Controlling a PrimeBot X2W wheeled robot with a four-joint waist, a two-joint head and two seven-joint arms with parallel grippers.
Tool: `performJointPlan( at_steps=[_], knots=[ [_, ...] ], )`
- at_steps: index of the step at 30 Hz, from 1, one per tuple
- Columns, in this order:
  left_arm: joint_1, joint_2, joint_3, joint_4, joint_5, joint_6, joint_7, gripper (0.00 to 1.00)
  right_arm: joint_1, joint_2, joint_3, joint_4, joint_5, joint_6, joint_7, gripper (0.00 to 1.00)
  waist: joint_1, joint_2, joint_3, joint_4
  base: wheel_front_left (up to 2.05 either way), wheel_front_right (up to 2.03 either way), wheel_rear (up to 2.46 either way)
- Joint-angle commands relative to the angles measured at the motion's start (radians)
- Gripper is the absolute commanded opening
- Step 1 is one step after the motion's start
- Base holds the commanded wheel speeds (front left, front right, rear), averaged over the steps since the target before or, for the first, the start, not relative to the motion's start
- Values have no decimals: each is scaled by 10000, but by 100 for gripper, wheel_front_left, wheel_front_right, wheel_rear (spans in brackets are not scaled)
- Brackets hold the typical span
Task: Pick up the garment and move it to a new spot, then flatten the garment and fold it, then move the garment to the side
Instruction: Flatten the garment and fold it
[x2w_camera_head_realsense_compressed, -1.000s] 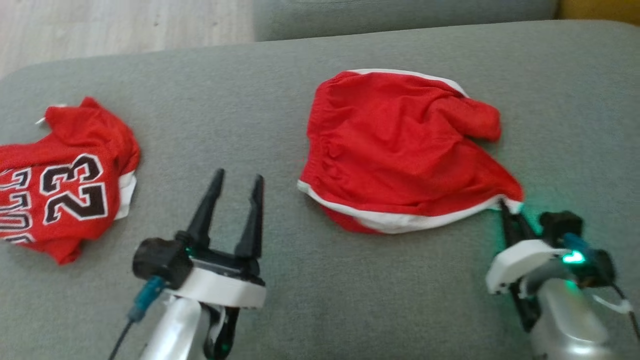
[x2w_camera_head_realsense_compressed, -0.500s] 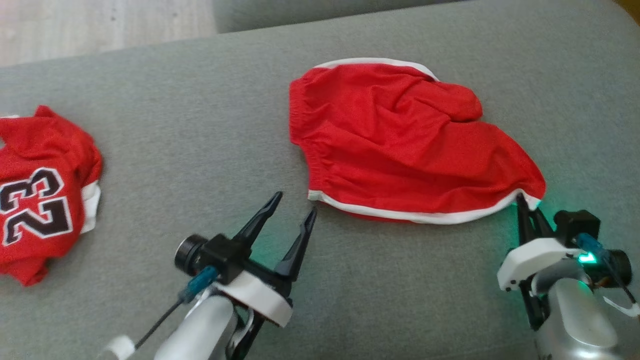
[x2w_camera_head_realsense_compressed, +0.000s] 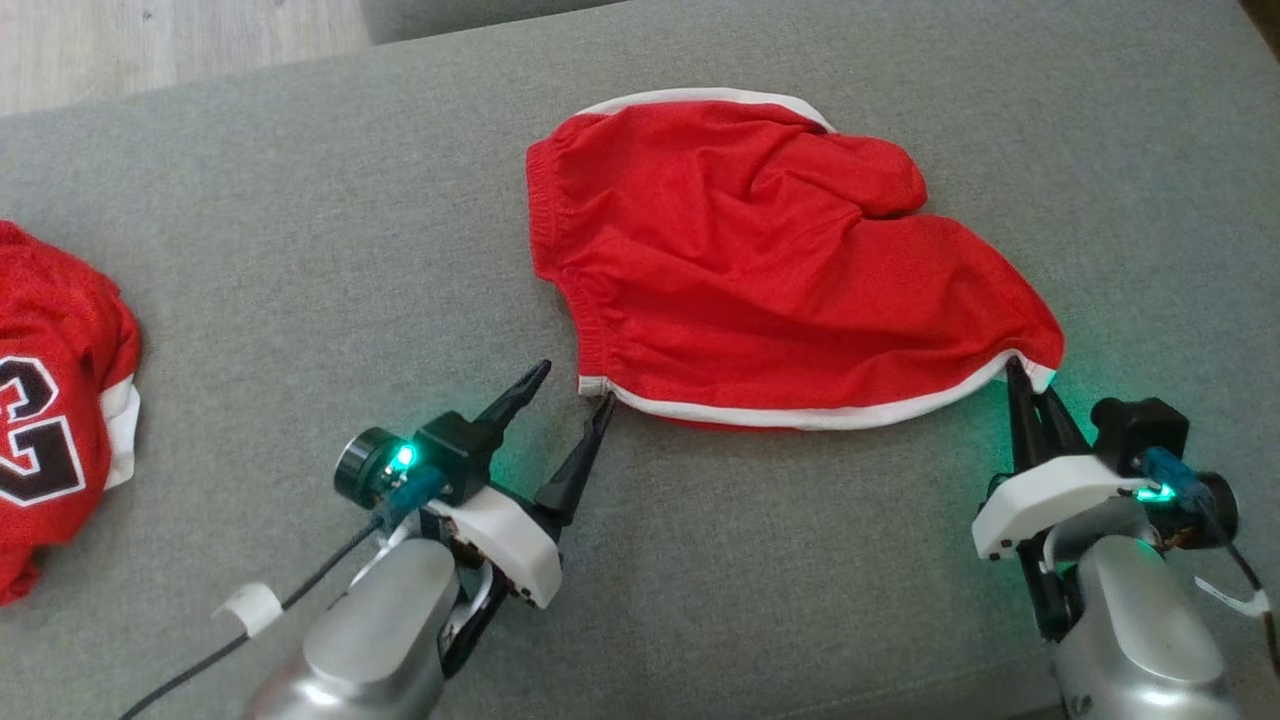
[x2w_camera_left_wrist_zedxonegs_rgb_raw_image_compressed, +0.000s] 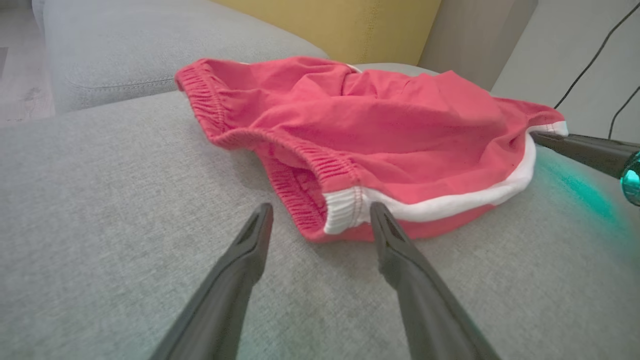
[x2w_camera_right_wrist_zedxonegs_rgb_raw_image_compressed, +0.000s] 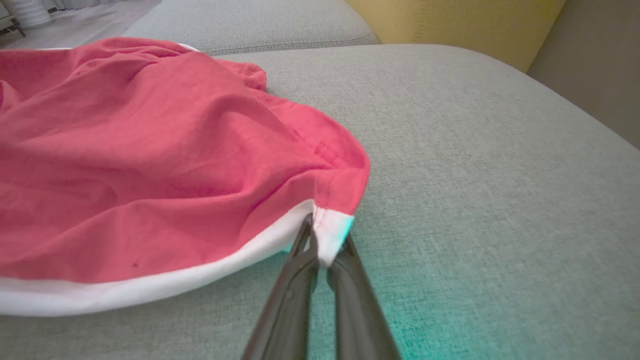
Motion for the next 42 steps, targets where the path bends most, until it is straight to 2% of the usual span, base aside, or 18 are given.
performJointPlan(
  at_steps=[1, 12, 13, 14, 22, 26, 31, 42],
  knots=[
    [-503, 108, 189, -44, -195, 15, -71, 100, -226, -12, 391, -335, 97, 67, 9, 0, 0, 0, 36, -65, 0, 0, 0],
    [-887, 168, -700, 247, -848, 15, -182, 100, -339, -11, 646, -498, 249, 67, 56, 0, 0, 0, 175, -213, 0, 0, 0],
    [-924, 191, -847, 226, -907, 15, -191, 74, -348, -11, 650, -502, 253, 67, 54, 0, 0, 0, 183, -225, 0, 0, 0],
    [-963, 231, -1012, 202, -964, 15, -198, 0, -354, -11, 653, -504, 259, 67, 50, 0, 0, 0, 183, -235, 0, 0, 0],
    [-993, 483, -1000, 106, -1258, 15, -304, 0, -320, -11, 683, -649, 216, 67, -60, 0, 0, 0, -92, -144, 0, 0, 0],
    [-794, 661, -304, -473, -1433, 70, -321, 0, -464, -11, 771, -974, 404, 67, -67, 0, 0, 0, -345, -95, 0, 0, 0],
    [-501, 1089, 466, -1691, -1169, 190, -324, 0, -877, -34, 1297, -2036, 657, 67, 41, 0, 0, 0, -694, -21, 0, 0, 0],
    [-957, 1979, 1601, -4019, -1156, 632, -70, 0, -1817, -1381, 2567, -5042, 1487, 67, 1541, 0, 0, 0, -1938, 251, 0, 0, 0]
  ],
)
